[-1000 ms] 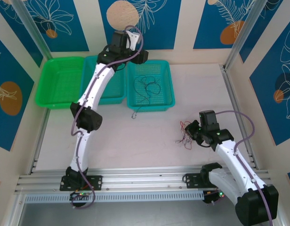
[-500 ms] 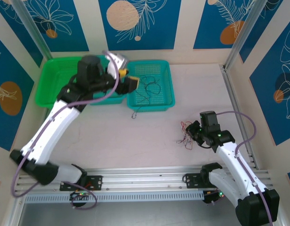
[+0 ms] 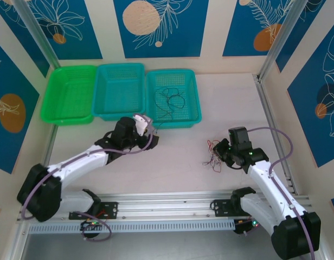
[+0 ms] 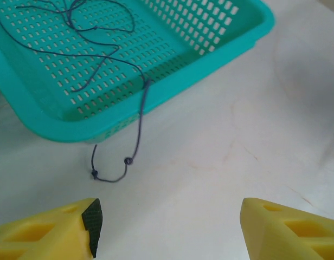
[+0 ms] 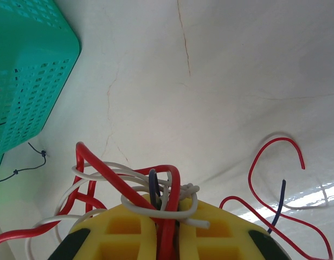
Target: Untangle the cables
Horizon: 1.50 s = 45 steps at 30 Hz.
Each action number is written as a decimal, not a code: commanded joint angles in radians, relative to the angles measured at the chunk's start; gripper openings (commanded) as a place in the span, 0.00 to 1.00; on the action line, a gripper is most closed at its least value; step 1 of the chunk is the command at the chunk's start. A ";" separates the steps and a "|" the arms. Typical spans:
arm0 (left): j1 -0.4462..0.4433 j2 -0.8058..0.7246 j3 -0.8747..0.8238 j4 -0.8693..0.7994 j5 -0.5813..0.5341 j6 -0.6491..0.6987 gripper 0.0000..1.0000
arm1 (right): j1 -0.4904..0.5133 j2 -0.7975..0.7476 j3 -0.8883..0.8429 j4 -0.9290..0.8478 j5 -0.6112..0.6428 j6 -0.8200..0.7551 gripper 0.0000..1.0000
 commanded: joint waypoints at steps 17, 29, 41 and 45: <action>0.009 0.323 0.051 0.295 -0.089 -0.055 0.16 | 0.003 -0.084 0.019 -0.081 0.024 0.011 0.00; 0.015 0.087 0.025 0.132 0.075 -0.069 0.00 | 0.004 -0.072 0.016 -0.066 0.015 0.010 0.00; 0.072 0.300 0.463 -0.020 0.022 -0.060 0.00 | 0.005 -0.081 0.016 -0.060 -0.010 0.026 0.00; 0.084 0.400 0.554 -0.021 0.001 -0.066 0.17 | 0.006 -0.116 0.013 -0.072 -0.029 0.036 0.00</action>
